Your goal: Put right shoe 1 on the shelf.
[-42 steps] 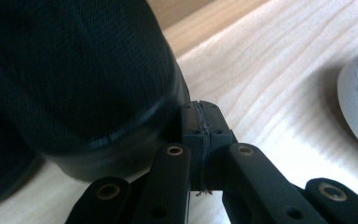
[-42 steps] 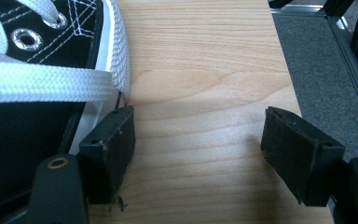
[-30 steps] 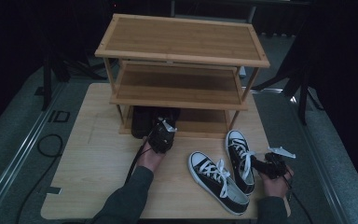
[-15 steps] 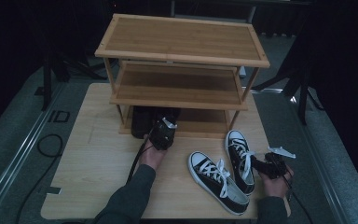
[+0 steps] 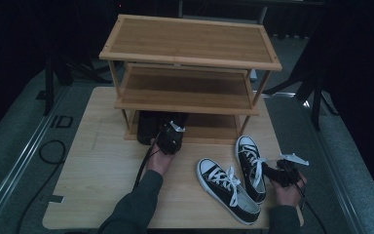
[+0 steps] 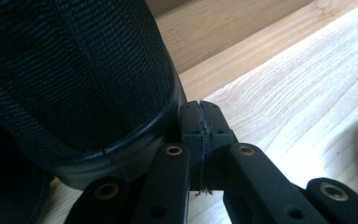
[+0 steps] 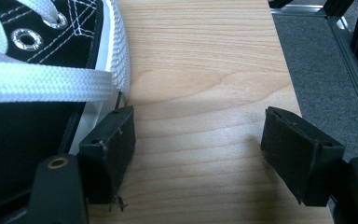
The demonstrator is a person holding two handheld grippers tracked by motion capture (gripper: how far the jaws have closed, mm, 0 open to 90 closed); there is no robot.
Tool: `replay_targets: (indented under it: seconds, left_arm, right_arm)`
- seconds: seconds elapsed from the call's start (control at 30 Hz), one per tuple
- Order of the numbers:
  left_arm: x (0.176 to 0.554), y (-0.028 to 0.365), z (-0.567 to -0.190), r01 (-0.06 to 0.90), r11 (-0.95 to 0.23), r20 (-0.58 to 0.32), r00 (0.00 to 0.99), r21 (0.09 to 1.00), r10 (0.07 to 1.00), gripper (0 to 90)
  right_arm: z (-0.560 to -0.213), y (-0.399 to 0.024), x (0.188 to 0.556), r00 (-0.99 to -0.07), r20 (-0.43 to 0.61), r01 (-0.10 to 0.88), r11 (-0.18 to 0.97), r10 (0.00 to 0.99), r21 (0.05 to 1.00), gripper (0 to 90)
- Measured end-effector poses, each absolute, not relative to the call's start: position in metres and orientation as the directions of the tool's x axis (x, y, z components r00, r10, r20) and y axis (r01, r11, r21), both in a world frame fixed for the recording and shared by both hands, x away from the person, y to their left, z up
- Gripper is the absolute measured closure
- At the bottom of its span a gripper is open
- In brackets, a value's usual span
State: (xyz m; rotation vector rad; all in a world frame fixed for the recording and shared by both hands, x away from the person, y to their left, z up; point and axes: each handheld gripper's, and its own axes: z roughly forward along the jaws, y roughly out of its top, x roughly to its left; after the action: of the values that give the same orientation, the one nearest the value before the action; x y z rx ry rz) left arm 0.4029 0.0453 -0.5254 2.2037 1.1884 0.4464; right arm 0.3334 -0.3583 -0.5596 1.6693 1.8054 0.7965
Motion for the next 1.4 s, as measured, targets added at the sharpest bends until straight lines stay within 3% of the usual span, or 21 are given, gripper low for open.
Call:
replay_targets:
  seconds: [0.2, 0.47, 0.97, 1.4]
  left_arm:
    - [0.395, 0.061, -0.518, 0.624, -0.414, -0.008, 0.559, 0.663, 0.829, 87.6]
    - [0.375, 0.087, -0.518, 0.585, -0.406, -0.023, 0.588, 0.702, 0.808, 78.5]
    - [0.351, 0.148, -0.538, 0.632, -0.360, -0.058, 0.541, 0.686, 0.839, 74.1]
    - [0.342, 0.163, -0.550, 0.653, -0.308, -0.104, 0.513, 0.692, 0.852, 71.8]
  right_arm:
    - [-0.560, -0.358, 0.333, -0.078, -0.001, 0.671, 0.053, 0.997, 0.739, 25.8]
    - [-0.560, -0.358, 0.333, -0.078, -0.001, 0.671, 0.053, 0.997, 0.739, 25.8]
    - [-0.560, -0.358, 0.333, -0.078, -0.001, 0.671, 0.053, 0.997, 0.739, 25.8]
    - [-0.560, -0.358, 0.333, -0.079, -0.002, 0.671, 0.055, 0.997, 0.739, 25.8]
